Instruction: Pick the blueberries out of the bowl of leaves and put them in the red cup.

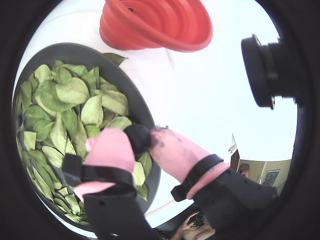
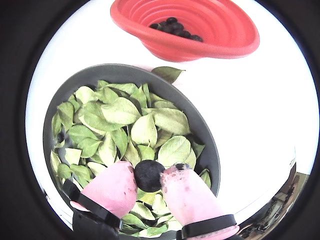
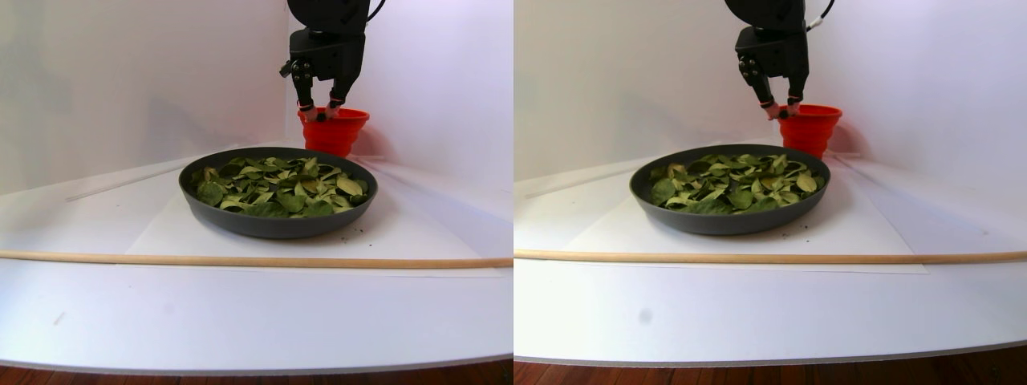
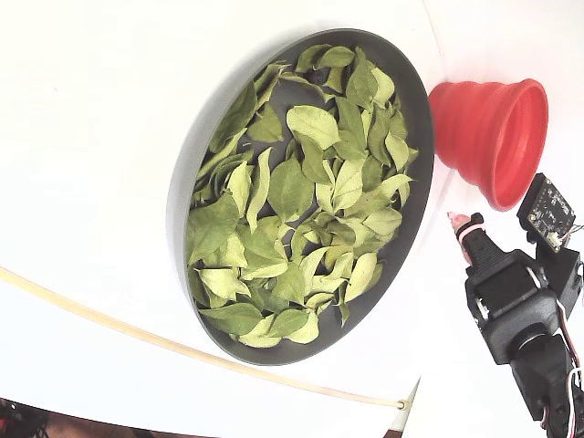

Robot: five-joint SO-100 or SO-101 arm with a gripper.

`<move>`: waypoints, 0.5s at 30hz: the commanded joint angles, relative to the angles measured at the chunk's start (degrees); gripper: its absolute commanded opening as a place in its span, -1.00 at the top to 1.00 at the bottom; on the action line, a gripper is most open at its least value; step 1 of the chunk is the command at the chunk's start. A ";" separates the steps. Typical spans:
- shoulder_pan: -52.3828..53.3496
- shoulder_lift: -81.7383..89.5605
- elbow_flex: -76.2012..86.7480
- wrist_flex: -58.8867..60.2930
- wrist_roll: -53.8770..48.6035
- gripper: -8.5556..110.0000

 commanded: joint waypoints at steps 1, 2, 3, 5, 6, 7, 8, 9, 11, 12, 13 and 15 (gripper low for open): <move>1.67 6.06 -5.54 0.09 -0.53 0.70; 1.76 5.80 -6.06 0.09 -0.53 0.70; 1.85 5.54 -6.59 0.09 -0.62 0.70; 2.02 5.19 -7.56 0.09 -0.88 0.70; 2.02 4.83 -8.26 0.09 -0.88 0.70; 2.11 4.48 -8.88 0.09 -0.88 0.70; 2.20 4.04 -9.58 0.09 -0.88 0.70; 2.37 3.60 -10.37 0.09 -0.88 0.70; 2.81 2.72 -11.87 0.09 -0.88 0.70; 2.99 2.29 -12.57 0.09 -0.88 0.70; 3.08 1.67 -13.18 0.09 -0.97 0.70; 3.25 0.97 -14.06 0.09 -1.05 0.70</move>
